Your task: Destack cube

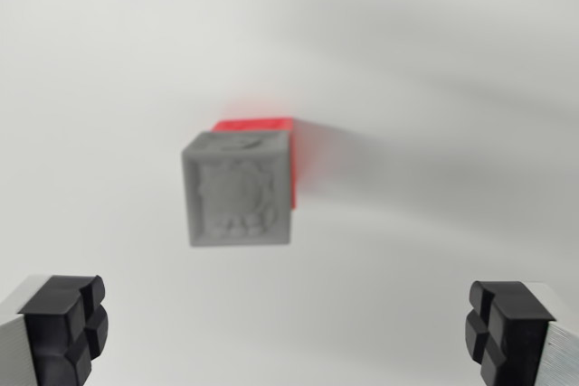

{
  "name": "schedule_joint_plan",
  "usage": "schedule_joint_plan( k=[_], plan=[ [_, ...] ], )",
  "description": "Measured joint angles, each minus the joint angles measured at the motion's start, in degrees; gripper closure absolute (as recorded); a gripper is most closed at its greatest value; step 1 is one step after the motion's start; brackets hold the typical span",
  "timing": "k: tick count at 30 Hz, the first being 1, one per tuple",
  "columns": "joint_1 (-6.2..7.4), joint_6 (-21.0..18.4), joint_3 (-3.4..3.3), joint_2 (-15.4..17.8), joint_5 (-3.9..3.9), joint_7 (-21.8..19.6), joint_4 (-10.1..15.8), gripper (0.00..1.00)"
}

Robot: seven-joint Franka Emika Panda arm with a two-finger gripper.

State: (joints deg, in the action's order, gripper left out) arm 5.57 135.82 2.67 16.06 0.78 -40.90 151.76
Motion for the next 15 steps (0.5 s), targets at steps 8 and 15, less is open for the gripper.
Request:
schedule_joint_plan(
  k=[8, 15],
  plan=[
    [2.10, 2.05, 0.64, 1.99, 0.52, 0.24, 4.37, 0.00],
    [2.76, 5.62, 0.81, 0.27, 0.62, 0.25, 6.12, 0.00]
  ],
)
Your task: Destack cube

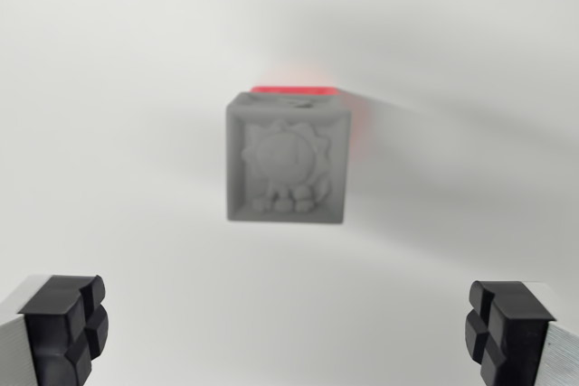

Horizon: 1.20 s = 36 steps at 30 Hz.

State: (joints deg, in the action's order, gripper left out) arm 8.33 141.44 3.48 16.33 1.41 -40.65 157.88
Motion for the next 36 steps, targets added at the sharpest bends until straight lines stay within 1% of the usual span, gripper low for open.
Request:
schedule_joint_plan(
  k=[4, 10, 17, 24, 36],
  plan=[
    [0.00, 3.29, 0.00, -3.17, 0.00, 0.00, 0.54, 0.00],
    [0.00, 7.05, 0.00, -6.03, -0.02, -0.03, 1.20, 0.00],
    [-0.02, 11.79, 0.00, -10.55, -0.30, -0.24, 1.44, 0.00],
    [-0.07, 16.56, -0.01, -15.32, -0.91, -0.65, 1.51, 0.00],
    [-0.07, 22.20, -0.30, -21.13, -1.98, -1.40, 1.34, 0.00]
  ],
)
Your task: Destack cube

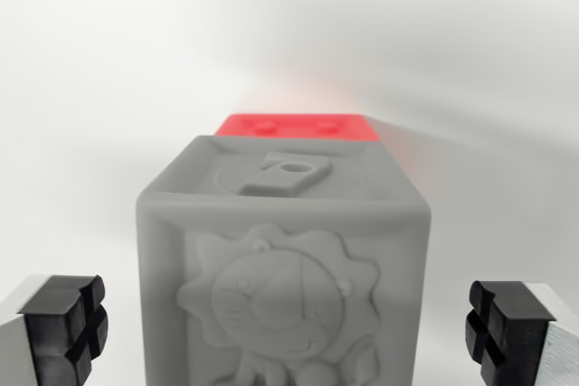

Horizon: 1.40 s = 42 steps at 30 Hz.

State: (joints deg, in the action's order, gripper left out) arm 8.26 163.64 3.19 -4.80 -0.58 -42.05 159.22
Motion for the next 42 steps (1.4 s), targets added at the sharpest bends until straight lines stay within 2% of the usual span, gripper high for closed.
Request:
schedule_joint_plan(
  k=[9, 17, 18, 42],
  plan=[
    [0.03, 2.55, -0.26, -2.73, -0.62, -0.46, -0.23, 0.00],
    [0.06, 3.50, -0.38, -3.76, -0.89, -0.63, -0.36, 0.00],
    [0.06, 3.54, -0.39, -3.83, -0.90, -0.63, -0.36, 1.00],
    [0.08, 3.60, -0.41, -3.86, -0.92, -0.66, -0.38, 1.00]
  ],
)
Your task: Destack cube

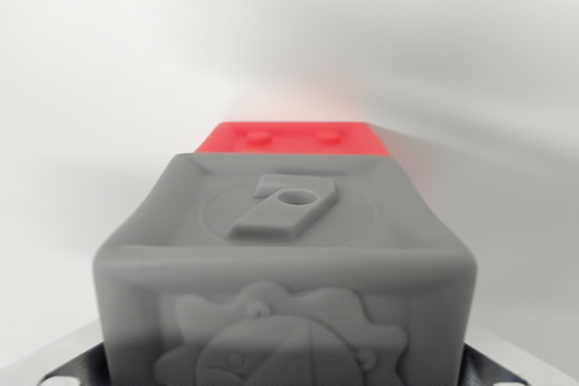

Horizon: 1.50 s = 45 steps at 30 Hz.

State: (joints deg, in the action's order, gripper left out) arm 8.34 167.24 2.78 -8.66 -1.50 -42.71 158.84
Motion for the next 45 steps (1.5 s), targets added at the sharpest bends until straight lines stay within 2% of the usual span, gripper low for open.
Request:
schedule_joint_plan(
  k=[20, 45],
  plan=[
    [-0.01, -0.53, 0.00, 0.64, 0.03, 0.05, 0.06, 1.00],
    [-0.01, -6.52, 0.22, 7.41, 1.20, 0.84, 0.58, 1.00]
  ],
)
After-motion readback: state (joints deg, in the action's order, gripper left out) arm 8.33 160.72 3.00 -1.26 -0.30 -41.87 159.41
